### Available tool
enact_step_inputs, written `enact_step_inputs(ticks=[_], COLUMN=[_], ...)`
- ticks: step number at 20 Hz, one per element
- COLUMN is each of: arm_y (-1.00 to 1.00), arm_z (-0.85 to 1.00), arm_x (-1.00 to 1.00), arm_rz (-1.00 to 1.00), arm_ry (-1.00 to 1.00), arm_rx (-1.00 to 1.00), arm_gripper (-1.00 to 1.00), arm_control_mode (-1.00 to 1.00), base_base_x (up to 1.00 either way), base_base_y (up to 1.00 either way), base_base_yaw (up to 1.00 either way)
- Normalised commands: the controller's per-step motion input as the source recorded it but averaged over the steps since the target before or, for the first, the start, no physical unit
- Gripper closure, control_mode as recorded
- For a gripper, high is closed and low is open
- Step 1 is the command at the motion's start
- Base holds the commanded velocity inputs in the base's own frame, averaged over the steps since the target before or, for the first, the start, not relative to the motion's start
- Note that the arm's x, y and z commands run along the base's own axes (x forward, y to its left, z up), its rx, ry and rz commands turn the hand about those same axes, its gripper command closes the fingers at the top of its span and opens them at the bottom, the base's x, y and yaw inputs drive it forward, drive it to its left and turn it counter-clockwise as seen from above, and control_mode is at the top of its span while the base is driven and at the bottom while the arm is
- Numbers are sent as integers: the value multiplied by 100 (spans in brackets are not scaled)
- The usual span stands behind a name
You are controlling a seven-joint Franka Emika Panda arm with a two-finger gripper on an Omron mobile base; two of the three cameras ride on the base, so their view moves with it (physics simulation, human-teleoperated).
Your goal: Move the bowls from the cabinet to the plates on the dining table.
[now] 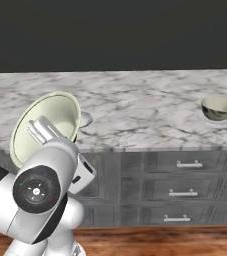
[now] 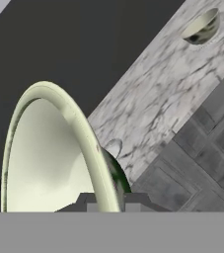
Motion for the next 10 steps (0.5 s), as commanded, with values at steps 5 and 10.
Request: enact_step_inputs(ticks=[5,10], arm_y=[0,0], arm_z=[0,0], arm_x=[0,0], arm_rz=[0,0], arm_ry=[0,0], arm_rx=[0,0], arm_gripper=[100,100], arm_control_mode=[100,100], base_base_x=[2,0], base_base_y=[45,0], base_base_yaw=[0,0])
